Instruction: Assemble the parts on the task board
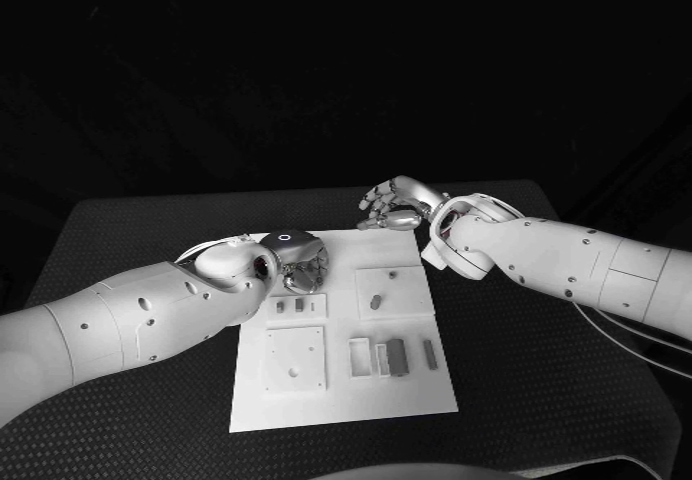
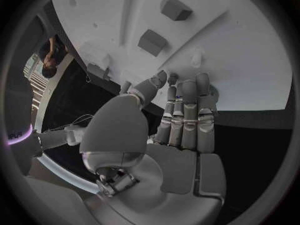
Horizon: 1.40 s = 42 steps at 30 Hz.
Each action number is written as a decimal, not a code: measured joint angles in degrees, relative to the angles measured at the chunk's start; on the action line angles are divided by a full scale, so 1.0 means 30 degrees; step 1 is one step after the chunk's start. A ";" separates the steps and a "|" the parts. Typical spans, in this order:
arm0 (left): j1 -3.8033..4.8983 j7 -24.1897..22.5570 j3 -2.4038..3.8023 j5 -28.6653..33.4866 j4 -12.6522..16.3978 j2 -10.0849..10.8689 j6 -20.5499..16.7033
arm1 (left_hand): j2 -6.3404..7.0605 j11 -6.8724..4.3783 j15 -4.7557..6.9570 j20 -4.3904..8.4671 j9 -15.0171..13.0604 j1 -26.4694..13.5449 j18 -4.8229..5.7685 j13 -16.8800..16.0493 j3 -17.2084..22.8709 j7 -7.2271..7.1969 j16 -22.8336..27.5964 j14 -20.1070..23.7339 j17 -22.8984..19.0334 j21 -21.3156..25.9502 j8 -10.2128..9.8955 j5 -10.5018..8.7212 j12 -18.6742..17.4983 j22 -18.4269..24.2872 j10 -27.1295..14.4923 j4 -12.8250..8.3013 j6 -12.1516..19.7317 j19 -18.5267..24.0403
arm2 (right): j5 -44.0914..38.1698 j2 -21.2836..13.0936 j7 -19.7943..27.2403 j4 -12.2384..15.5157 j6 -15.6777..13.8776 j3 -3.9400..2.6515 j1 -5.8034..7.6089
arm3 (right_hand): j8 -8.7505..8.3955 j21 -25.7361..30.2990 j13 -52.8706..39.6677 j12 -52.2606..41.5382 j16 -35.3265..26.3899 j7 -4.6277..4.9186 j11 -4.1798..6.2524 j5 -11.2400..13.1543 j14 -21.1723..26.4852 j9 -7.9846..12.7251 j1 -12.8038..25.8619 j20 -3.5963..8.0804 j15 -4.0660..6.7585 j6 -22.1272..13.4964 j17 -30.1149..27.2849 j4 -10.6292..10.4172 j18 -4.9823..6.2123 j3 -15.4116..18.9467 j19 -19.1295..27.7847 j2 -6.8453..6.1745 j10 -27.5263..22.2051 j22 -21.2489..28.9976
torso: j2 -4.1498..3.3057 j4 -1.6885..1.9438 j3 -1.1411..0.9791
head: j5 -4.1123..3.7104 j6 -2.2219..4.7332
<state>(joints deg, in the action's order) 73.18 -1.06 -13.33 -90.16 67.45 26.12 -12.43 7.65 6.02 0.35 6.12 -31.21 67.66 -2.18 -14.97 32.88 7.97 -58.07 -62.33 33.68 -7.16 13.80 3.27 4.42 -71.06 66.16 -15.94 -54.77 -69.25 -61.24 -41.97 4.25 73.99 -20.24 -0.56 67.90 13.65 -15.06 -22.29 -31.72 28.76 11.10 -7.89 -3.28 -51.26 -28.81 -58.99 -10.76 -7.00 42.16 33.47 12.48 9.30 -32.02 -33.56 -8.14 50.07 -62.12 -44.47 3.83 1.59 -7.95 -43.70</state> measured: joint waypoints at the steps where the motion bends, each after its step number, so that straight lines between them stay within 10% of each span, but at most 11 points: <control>1: -0.0002 0.0000 0.0000 -0.0009 0.0000 0.0000 0.0000 | 0.0000 0.0000 -0.0009 -0.0011 0.0020 0.0000 -0.0002 0.0000 0.0000 0.0000 -0.0002 -0.0010 0.0000 0.0000 0.0000 0.0000 0.0000 -0.0005 0.0001 0.0000 0.0000 -0.0011 | 0.0025 0.0000 0.0011 0.0001 -0.0005 0.0000 0.0000 | 0.0000 0.0029 0.0030 0.0000 0.0000 0.0000 -0.0039 0.0000 0.0000 0.0000 0.0000 0.0000 0.0000 0.0000 0.0000 -0.0004 0.0000 0.0003 0.0000 0.0000 0.0040 -0.0001 | 0.0000 0.0000 0.0000 | 0.0000 -0.0002; 42: -0.0152 -0.0061 0.0105 -0.0403 -0.0606 -0.0356 0.0399 | -0.0646 -0.0222 0.0159 0.0140 0.0190 -0.0039 -0.0083 0.0030 0.0075 0.0002 -0.0242 -0.0455 0.0032 -0.0073 0.0208 0.0000 0.0076 -0.0438 0.0599 -0.0077 -0.0409 -0.0474 | 0.0234 -0.0004 0.0107 0.0119 -0.0068 0.0001 -0.0001 | 0.0067 0.0178 0.0436 0.0072 -0.0383 -0.0029 -0.0067 0.0000 -0.0134 0.0076 -0.0152 0.0003 -0.0003 -0.0107 0.0061 -0.0053 0.0003 0.0158 -0.0003 0.0000 0.0069 -0.0039 | 0.0004 0.0000 0.0007 | -0.0238 -0.0273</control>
<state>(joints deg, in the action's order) 72.72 -1.24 -13.01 -91.37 65.63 25.05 -11.23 5.71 5.35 0.83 6.54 -30.64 67.55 -2.43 -14.88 33.10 7.97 -58.80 -63.69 33.77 -7.38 14.43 3.27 4.65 -72.37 67.96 -16.17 -55.99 -70.67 -60.53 -41.98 4.57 74.35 -20.44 -0.55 67.89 13.85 -14.53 -20.98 -31.50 27.61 11.02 -8.09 -3.28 -51.66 -28.58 -59.45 -10.75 -7.01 41.84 33.65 12.32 9.31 -31.55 -33.57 -8.14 50.28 -62.24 -44.46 3.83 1.61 -8.66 -44.52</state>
